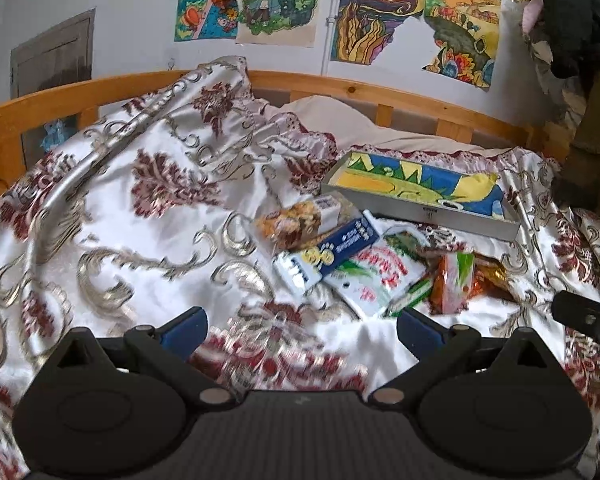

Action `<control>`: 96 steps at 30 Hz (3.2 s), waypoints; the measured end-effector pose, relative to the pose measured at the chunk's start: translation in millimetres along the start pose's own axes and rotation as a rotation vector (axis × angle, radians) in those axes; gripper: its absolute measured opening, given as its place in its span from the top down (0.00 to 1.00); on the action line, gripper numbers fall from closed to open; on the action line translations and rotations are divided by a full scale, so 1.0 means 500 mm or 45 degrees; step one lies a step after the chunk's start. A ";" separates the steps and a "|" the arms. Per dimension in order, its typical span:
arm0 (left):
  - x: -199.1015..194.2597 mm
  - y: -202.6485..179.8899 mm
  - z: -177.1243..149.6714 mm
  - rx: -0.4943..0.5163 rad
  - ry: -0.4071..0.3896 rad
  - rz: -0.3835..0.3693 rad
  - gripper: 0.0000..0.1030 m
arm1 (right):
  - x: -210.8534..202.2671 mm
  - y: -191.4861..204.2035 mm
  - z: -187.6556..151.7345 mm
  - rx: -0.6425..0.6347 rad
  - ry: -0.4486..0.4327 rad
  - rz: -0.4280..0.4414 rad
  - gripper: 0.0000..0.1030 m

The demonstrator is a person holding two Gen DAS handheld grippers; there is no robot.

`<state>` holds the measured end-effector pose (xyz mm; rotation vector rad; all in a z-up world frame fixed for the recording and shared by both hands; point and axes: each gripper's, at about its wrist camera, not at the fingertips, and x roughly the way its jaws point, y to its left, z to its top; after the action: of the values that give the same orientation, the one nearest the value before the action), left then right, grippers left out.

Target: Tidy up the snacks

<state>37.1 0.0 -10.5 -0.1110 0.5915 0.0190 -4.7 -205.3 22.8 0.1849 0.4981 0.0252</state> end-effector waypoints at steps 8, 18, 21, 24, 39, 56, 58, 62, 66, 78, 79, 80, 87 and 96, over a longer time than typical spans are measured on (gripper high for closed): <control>0.076 -0.056 0.046 -0.087 -0.005 -0.169 0.00 | 0.016 -0.045 0.062 -0.053 -0.013 -0.066 0.00; 0.192 -0.146 0.089 0.063 -0.013 -0.347 0.00 | 0.135 -0.152 0.151 0.007 0.046 -0.059 0.00; 0.227 -0.152 0.095 0.154 -0.018 -0.380 0.00 | 0.198 -0.173 0.160 0.004 0.116 -0.024 0.00; 0.258 -0.148 0.108 0.192 -0.012 -0.390 0.00 | 0.261 -0.179 0.154 -0.048 0.175 0.006 0.01; 0.445 -0.198 0.235 0.338 0.247 -0.878 0.00 | 0.357 -0.141 0.085 -0.186 0.212 0.133 0.10; 0.559 -0.302 0.223 0.688 0.755 -1.065 0.03 | 0.410 -0.175 0.062 -0.044 0.348 0.110 0.37; 0.562 -0.311 0.220 0.747 0.785 -1.061 0.04 | 0.409 -0.172 0.065 -0.054 0.365 0.097 0.38; 0.569 -0.319 0.218 0.811 0.834 -1.064 0.04 | 0.406 -0.165 0.064 -0.097 0.385 0.073 0.38; 0.572 -0.331 0.212 0.876 0.868 -1.049 0.05 | 0.405 -0.165 0.064 -0.110 0.397 0.069 0.38; 0.592 -0.356 0.194 0.948 0.985 -0.996 0.25 | 0.407 -0.170 0.064 -0.102 0.402 0.084 0.37; 0.594 -0.351 0.198 0.923 0.985 -0.985 0.30 | 0.407 -0.172 0.064 -0.094 0.400 0.090 0.35; 0.596 -0.351 0.201 0.906 0.984 -0.974 0.32 | 0.408 -0.172 0.064 -0.087 0.401 0.093 0.35; 0.582 -0.345 0.205 0.834 0.971 -0.884 0.44 | 0.409 -0.178 0.064 -0.041 0.401 0.113 0.32; 0.527 -0.358 0.198 0.734 0.876 -0.787 0.51 | 0.409 -0.174 0.065 -0.067 0.428 0.121 0.52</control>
<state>320.1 -170.5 -58.1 0.2774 1.2026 -0.8126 188.9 -282.3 -61.6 0.1531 0.8227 0.1639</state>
